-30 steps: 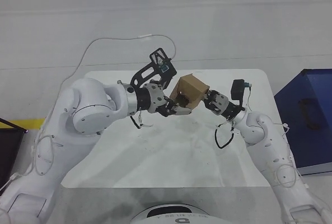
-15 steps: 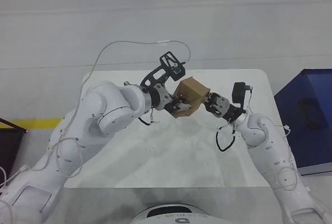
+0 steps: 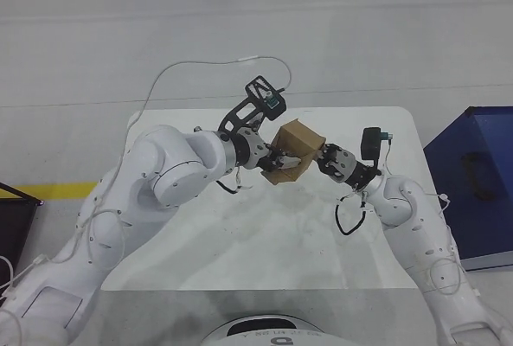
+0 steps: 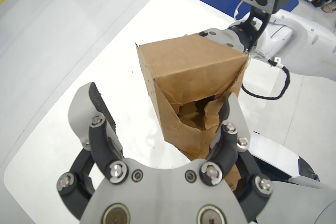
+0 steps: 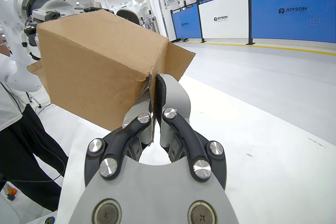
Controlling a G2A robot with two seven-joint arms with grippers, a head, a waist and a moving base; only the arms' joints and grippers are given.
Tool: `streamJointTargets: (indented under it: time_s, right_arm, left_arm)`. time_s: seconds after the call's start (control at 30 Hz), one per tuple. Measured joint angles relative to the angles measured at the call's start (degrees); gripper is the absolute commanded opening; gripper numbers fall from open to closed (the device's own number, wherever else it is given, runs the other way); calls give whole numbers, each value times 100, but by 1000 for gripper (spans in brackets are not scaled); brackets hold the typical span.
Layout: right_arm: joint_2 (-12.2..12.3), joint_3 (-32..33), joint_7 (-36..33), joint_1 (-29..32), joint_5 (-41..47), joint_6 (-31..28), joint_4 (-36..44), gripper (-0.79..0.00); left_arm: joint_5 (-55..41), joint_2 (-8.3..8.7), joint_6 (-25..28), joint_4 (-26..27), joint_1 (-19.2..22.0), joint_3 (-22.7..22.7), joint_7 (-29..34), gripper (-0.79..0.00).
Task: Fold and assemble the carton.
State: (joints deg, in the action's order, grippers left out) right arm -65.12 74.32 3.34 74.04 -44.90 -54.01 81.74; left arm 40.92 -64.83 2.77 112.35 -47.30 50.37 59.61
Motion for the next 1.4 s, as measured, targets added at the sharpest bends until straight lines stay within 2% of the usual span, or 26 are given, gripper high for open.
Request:
streamJointTargets:
  time_s: [0.1, 0.2, 0.3, 0.37, 0.43, 0.53, 0.63, 0.8, 0.87, 0.9, 0.97, 1.0, 1.03, 1.1, 1.23, 1.3, 1.4]
  right_arm:
    - [0, 0, 0, 0, -2, 0, 1, -785]
    - [-5, -27, -13, 21, 54, 25, 41, -785]
    - [-2, -46, -102, 21, 228, -22, 74, -785]
    - [5, -48, -197, -9, 361, -89, 46, -785]
    - [10, -57, -300, -53, 485, -115, 14, -785]
    - [9, -81, -415, -123, 631, -77, -23, -785]
    - [5, -92, -482, -175, 711, 29, -18, -785]
    - [4, -87, -489, -183, 731, 76, -5, -785]
    - [4, -87, -488, -182, 730, 74, -5, -785]
    - [4, -88, -488, -180, 729, 77, -2, -785]
    - [-3, -122, -516, -155, 710, 188, 66, -785]
    - [-7, -143, -536, -148, 696, 249, 97, -785]
    - [-12, -170, -557, -145, 683, 311, 124, -785]
    - [-18, -200, -571, -150, 672, 360, 142, -785]
    - [-24, -217, -550, -153, 633, 397, 153, -785]
    - [-26, -215, -520, -139, 612, 405, 160, -785]
    - [-26, -204, -467, -107, 586, 410, 170, -785]
  left_arm:
    - [-4, 0, 0, 6, -9, 8, -7, 0]
    - [-290, 48, 71, 102, -329, 349, -442, 0]
    - [-1040, 169, 705, 33, -882, 1047, -921, 0]
    - [-1843, 251, 1364, -258, -1225, 1551, -960, 0]
    - [-2753, 308, 2021, -609, -1455, 1912, -793, 0]
    - [-3941, 355, 2637, -1155, -1496, 2091, -278, 0]
    - [-4418, 383, 2807, -1578, -1366, 2100, 103, 0]
    - [-3706, 417, 3150, -1728, -1432, 2088, 5, 0]
    - [-3056, 419, 3016, -1621, -1472, 2066, -283, -6]
    - [-2761, 412, 2945, -1532, -1501, 2052, -500, -55]
    - [-2218, 385, 2943, -1286, -1607, 1949, -1028, -86]
    - [-2060, 375, 3002, -1201, -1644, 1890, -1214, -68]
    - [-1915, 361, 3093, -1124, -1674, 1808, -1416, 0]
    - [-1930, 342, 3303, -1110, -1674, 1679, -1615, 0]
    - [-2168, 308, 3397, -1319, -1434, 1420, -1495, 0]
    - [-2356, 292, 3463, -1416, -1336, 1329, -1479, -37]
    - [-2635, 277, 3685, -1575, -1188, 1206, -1395, -43]
